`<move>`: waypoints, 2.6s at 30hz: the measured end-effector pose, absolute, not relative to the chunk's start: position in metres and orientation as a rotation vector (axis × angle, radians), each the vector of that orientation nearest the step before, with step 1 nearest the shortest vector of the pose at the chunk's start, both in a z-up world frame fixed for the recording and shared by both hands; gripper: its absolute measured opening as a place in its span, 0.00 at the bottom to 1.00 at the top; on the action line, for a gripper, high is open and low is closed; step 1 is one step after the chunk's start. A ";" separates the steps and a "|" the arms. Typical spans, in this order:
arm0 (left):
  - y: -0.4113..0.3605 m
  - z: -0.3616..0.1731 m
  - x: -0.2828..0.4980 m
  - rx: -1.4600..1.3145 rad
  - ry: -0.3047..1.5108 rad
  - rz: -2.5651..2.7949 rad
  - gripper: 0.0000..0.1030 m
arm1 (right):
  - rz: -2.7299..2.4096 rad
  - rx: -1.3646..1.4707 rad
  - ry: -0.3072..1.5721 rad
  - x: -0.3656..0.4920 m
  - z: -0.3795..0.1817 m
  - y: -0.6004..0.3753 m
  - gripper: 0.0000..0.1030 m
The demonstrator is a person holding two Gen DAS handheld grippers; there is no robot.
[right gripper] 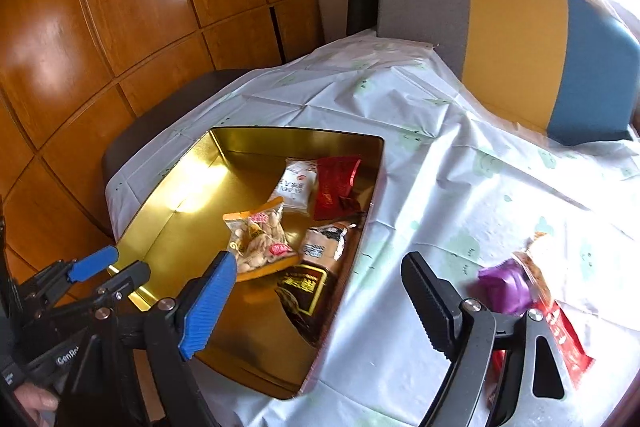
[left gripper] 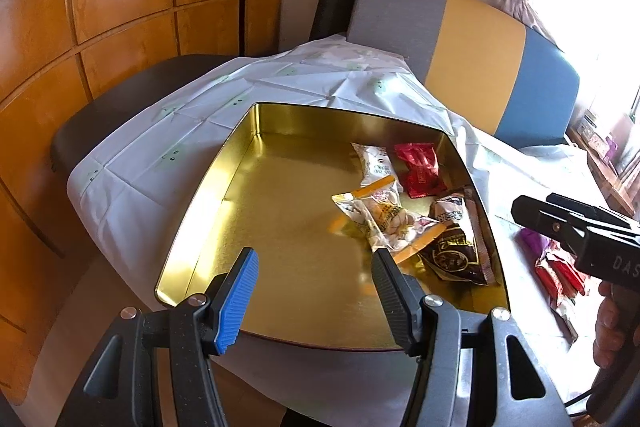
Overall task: Organize snacks
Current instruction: 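Move both grippers back over the snack pile beside the tin, then grasp the tan pastry packet from the pile with the left gripper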
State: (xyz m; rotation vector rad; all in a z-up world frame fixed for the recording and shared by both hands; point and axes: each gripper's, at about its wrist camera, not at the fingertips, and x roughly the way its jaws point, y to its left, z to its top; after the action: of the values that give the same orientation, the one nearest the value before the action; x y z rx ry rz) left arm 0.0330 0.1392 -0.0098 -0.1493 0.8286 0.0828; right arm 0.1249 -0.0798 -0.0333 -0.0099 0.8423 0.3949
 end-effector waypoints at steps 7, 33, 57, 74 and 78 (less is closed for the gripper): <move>0.130 -0.006 0.032 -0.129 0.825 0.063 0.58 | 0.342 -0.007 0.839 0.118 -0.033 -0.111 0.84; 0.056 0.007 0.036 0.024 0.823 -0.106 0.58 | -0.110 0.101 0.870 0.102 -0.031 -0.344 0.90; -0.063 -0.006 0.054 0.151 0.922 -0.413 0.53 | -0.256 0.350 0.893 0.098 -0.052 -0.408 0.92; -0.123 -0.028 0.106 0.151 1.045 -0.484 0.46 | -0.206 0.358 0.931 0.099 -0.055 -0.401 0.93; -0.147 -0.025 0.130 0.209 1.028 -0.497 0.63 | -0.216 0.357 0.928 0.098 -0.054 -0.401 0.93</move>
State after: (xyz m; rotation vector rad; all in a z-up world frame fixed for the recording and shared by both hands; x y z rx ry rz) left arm 0.1296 -0.1467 -0.0248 0.2091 1.0276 -0.4967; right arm 0.0979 -0.4011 -0.0541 0.3568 0.9279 -0.2158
